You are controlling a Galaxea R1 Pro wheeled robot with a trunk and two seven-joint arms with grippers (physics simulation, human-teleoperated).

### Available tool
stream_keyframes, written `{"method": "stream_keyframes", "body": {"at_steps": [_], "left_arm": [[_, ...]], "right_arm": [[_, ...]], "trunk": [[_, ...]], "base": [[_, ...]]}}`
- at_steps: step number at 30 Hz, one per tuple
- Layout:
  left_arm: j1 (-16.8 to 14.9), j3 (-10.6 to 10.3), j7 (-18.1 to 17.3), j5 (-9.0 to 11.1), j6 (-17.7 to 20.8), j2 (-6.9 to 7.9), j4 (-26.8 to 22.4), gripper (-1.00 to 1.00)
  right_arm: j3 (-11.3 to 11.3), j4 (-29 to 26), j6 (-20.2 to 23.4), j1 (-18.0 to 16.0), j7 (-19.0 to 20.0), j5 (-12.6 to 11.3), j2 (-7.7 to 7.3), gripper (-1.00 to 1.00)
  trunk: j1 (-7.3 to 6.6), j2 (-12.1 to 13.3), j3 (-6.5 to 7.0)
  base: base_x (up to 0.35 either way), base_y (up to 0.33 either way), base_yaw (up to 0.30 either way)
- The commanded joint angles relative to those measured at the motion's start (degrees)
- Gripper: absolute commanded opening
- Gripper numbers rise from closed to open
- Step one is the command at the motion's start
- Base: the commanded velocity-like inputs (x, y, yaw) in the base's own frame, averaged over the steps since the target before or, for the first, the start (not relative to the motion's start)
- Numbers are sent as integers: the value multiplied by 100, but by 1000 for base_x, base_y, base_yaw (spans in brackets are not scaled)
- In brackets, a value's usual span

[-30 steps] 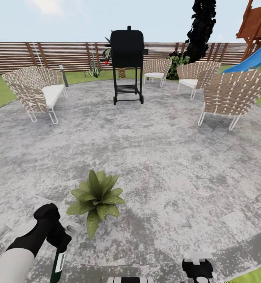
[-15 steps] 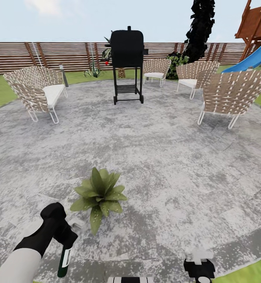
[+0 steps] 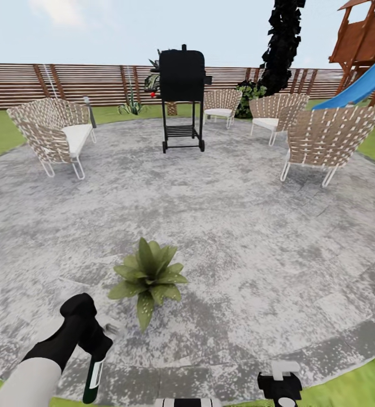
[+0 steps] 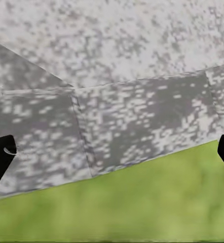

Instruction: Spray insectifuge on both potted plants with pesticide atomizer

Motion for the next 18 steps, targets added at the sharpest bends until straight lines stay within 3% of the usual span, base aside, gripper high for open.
{"method": "stream_keyframes", "body": {"at_steps": [1,7,12,18], "left_arm": [[-2,12,-59,-48,56,-3,-4,-100],[-21,-11,-55,165,56,-70,-285,-100],[-15,-60,-47,135,39,-154,-401,-100],[11,-21,48,102,32,-73,-378,-100]], "right_arm": [[-53,10,-17,-5,-18,56,11,100],[-82,11,-24,-3,-31,71,-93,100],[-83,16,-24,-3,-25,58,-89,100],[-83,20,-24,-2,-23,58,-76,100]], "trunk": [[-1,-2,-5],[-1,-2,-5],[-1,-2,-26],[-1,-2,-33]], "base": [[4,8,-243],[1,1,-264],[0,0,-236],[-2,1,-37]]}}
